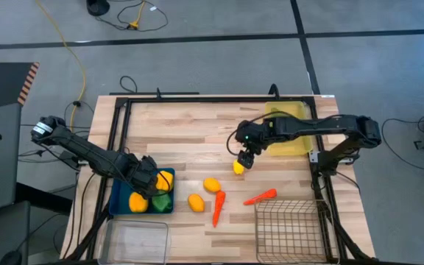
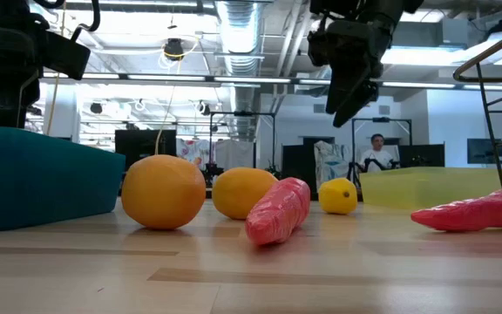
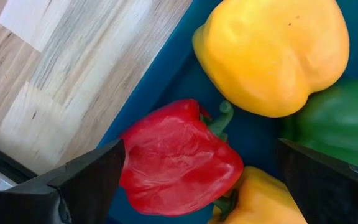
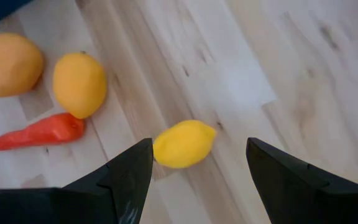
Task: Sort produce into baskets
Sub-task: Put the yellow lemon into the wire basket
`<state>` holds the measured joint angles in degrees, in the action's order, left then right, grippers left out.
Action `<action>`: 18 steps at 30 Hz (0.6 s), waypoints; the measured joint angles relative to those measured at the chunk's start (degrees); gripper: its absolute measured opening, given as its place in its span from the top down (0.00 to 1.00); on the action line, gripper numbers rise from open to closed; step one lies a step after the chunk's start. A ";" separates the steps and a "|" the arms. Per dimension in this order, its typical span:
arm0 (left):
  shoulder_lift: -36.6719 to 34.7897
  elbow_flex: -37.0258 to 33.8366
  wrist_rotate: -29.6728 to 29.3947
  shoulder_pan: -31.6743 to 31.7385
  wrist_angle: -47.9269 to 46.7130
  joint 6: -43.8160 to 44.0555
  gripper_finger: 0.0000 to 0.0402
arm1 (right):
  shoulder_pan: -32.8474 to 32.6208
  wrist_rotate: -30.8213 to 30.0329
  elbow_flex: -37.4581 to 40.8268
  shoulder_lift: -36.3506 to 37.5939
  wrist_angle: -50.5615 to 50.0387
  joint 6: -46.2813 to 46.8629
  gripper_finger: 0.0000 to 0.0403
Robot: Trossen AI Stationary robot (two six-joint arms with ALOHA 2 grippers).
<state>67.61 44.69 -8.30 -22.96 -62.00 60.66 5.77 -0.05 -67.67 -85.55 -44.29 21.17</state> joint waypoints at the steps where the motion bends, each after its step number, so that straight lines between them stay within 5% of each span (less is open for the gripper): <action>1: 0.00 0.00 -0.01 0.00 0.00 0.00 0.01 | -0.33 0.00 0.93 -0.01 1.10 0.46 0.29; 18: 0.00 0.02 -0.06 0.01 0.02 0.11 0.01 | -2.60 -1.85 8.03 -0.03 4.46 24.27 0.29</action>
<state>67.61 44.71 -8.36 -22.95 -61.98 60.78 3.17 -1.90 -59.64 -85.58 -39.83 45.44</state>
